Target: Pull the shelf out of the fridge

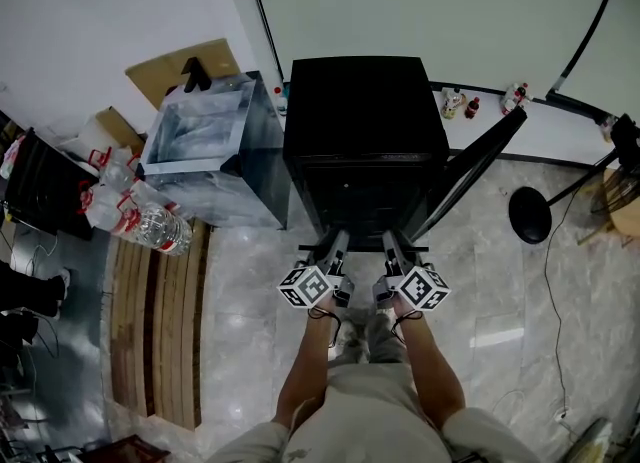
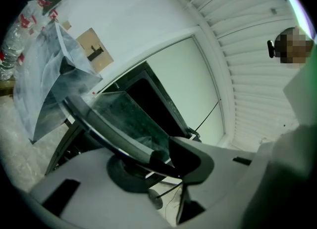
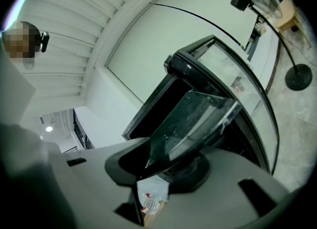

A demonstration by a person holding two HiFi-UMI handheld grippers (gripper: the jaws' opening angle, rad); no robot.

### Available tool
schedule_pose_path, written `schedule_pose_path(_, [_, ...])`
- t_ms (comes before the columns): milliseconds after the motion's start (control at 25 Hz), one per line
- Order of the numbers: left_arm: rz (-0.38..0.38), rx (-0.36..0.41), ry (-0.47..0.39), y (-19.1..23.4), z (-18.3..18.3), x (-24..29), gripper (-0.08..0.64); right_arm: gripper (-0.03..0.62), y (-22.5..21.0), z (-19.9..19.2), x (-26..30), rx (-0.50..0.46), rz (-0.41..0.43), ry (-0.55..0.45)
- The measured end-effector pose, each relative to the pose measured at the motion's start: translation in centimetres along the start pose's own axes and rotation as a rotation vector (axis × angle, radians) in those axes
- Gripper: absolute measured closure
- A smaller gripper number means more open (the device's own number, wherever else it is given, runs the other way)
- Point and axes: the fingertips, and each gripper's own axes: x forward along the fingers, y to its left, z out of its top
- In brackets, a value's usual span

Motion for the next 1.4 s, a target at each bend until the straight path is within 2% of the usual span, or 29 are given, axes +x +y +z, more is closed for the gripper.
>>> schedule_pose_path(560, [-0.076,0.013,-0.009,-3.0,0.3,-2.0,0.437,0.494,2.4,0.8,-3.0,-0.030,0.019,-0.022])
schedule_pose_path(1040, [-0.152,0.021,-0.040,-6.5,1.7,-4.7,0.442,0.497,6.3,1.9,-5.7,-0.058,0.088,-0.031])
schedule_pose_path(1400, [-0.164,0.026,-0.041,-7.6,1.6,-5.9,0.445,0.502,7.1,1.9,-7.0,-0.064,0.100,-0.036])
